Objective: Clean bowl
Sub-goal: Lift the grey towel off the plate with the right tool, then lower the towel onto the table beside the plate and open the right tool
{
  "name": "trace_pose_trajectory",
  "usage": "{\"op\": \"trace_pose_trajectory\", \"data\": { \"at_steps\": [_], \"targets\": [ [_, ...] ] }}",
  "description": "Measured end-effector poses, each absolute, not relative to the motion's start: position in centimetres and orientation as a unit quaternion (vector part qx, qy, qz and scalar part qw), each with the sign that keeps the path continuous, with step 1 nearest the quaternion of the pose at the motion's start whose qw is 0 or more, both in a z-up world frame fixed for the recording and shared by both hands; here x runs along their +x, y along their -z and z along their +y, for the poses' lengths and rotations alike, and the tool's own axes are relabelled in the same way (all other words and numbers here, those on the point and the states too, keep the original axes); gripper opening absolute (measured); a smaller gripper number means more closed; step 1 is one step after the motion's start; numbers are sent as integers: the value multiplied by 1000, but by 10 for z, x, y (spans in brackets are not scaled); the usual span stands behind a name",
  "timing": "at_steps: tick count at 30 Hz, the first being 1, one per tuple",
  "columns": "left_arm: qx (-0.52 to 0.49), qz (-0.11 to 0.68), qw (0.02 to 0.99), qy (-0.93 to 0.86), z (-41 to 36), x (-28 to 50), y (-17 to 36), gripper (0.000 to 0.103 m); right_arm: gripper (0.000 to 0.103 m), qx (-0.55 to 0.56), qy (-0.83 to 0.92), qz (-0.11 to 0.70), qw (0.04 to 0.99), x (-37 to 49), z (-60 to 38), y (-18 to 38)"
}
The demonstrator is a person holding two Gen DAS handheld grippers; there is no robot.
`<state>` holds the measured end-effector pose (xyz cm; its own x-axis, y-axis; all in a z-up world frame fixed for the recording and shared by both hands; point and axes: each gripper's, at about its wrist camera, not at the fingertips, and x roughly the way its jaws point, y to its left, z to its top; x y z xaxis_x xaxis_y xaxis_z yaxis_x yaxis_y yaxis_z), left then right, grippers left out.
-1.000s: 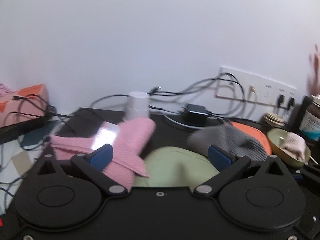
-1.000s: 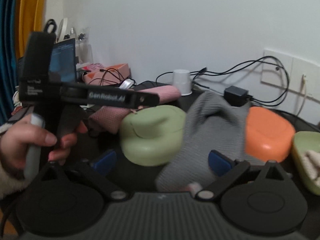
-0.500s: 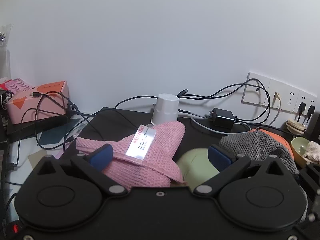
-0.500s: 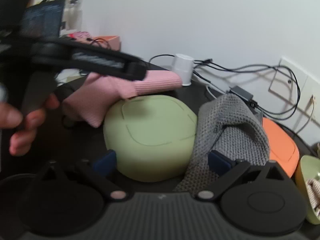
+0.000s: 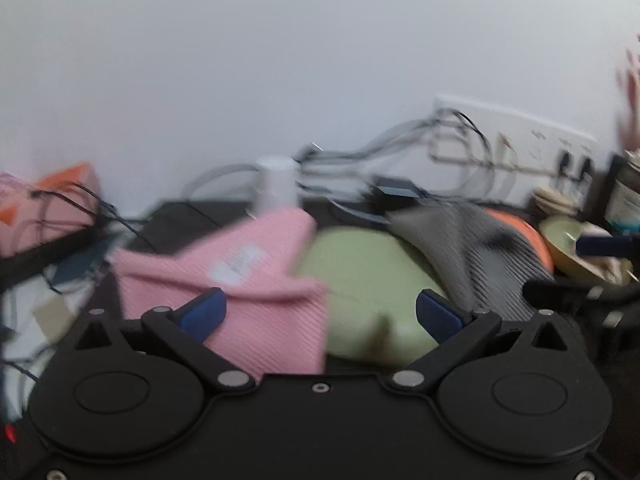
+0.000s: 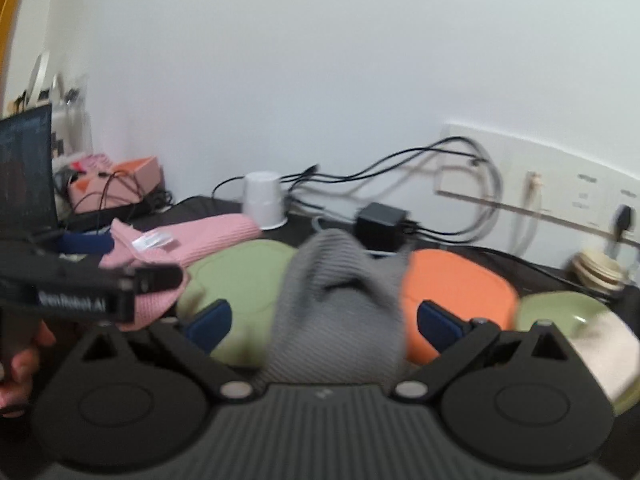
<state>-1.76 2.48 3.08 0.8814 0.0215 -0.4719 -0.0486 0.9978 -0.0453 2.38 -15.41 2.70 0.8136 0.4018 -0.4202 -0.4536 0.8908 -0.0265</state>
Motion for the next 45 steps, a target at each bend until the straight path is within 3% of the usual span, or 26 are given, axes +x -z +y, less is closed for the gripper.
{"op": "trace_pose_trajectory", "data": {
  "at_steps": [7,15,22,45],
  "targets": [
    [-6,270,963,-12,-15,-43,-27,103,100,-60,-225,265,936,-15,-217,-23],
    [16,310,951,9,-31,-42,-9,103,100,-50,-221,335,915,-29,-225,11],
    [-1,344,939,-10,-18,-23,3,103,102,-56,-196,331,921,0,-202,17],
    [3,328,944,-32,-21,-9,7,103,102,-46,-161,312,935,62,-189,22]
  ]
}}
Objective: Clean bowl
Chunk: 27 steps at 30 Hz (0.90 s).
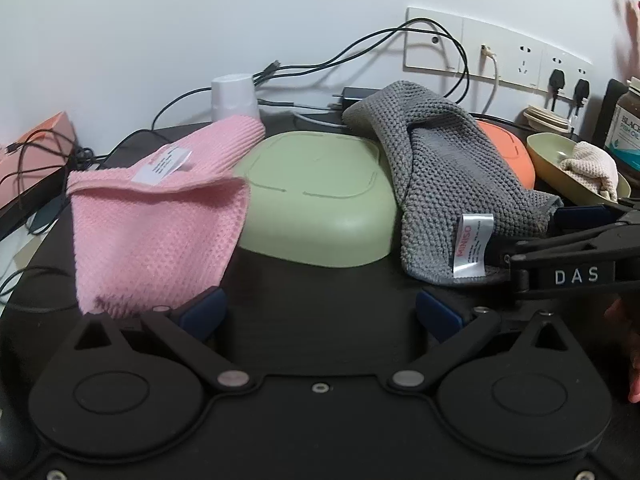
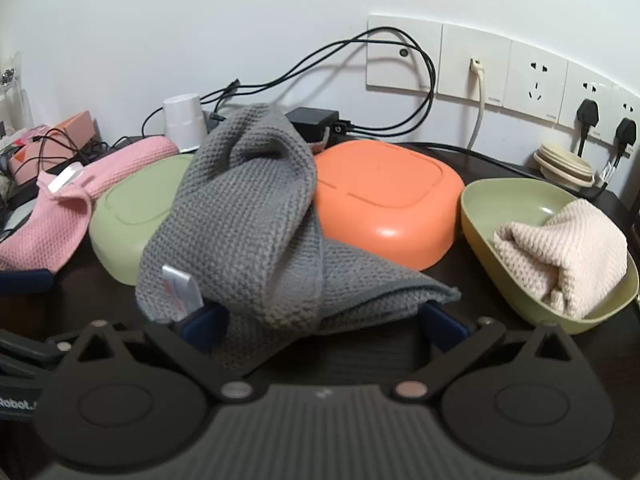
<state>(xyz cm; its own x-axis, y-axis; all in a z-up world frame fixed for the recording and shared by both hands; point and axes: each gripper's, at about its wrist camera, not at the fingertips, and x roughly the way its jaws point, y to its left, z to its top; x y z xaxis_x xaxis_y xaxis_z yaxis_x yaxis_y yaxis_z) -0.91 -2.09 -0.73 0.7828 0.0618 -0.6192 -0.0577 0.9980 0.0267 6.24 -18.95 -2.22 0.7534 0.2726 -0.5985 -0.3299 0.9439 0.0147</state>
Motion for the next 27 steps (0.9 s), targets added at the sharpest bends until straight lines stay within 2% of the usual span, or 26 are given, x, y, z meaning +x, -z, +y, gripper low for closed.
{"op": "trace_pose_trajectory", "data": {
  "at_steps": [27],
  "targets": [
    [3,325,945,-31,-14,15,9,103,102,-42,-148,311,938,64,-190,23]
  ]
}}
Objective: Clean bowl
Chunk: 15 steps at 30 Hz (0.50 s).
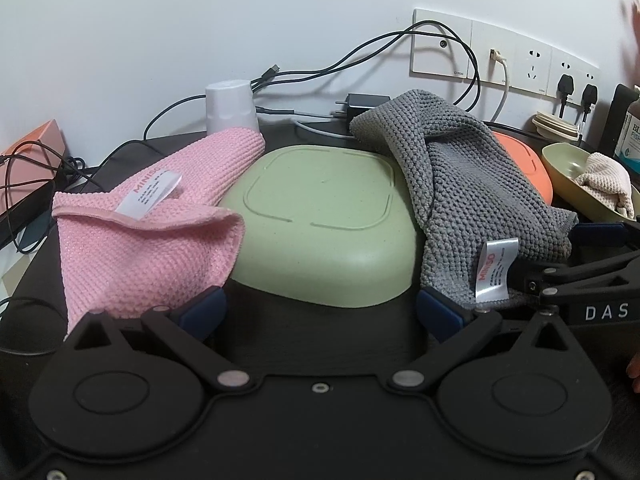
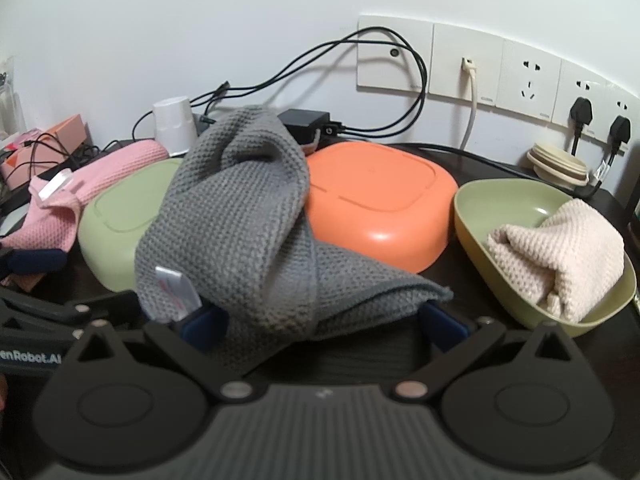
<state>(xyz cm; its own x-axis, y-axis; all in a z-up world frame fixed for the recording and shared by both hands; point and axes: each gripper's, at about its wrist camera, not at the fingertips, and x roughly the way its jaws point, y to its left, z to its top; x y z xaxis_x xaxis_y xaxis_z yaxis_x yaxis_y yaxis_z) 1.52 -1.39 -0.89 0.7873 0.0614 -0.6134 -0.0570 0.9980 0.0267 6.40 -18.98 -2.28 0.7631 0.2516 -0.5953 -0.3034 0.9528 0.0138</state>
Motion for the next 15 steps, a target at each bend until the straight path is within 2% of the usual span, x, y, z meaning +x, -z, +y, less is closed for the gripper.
{"op": "trace_pose_trajectory", "data": {
  "at_steps": [15],
  "targets": [
    [3,325,945,-31,-14,16,9,103,102,-42,-149,311,938,65,-190,23]
  ]
}}
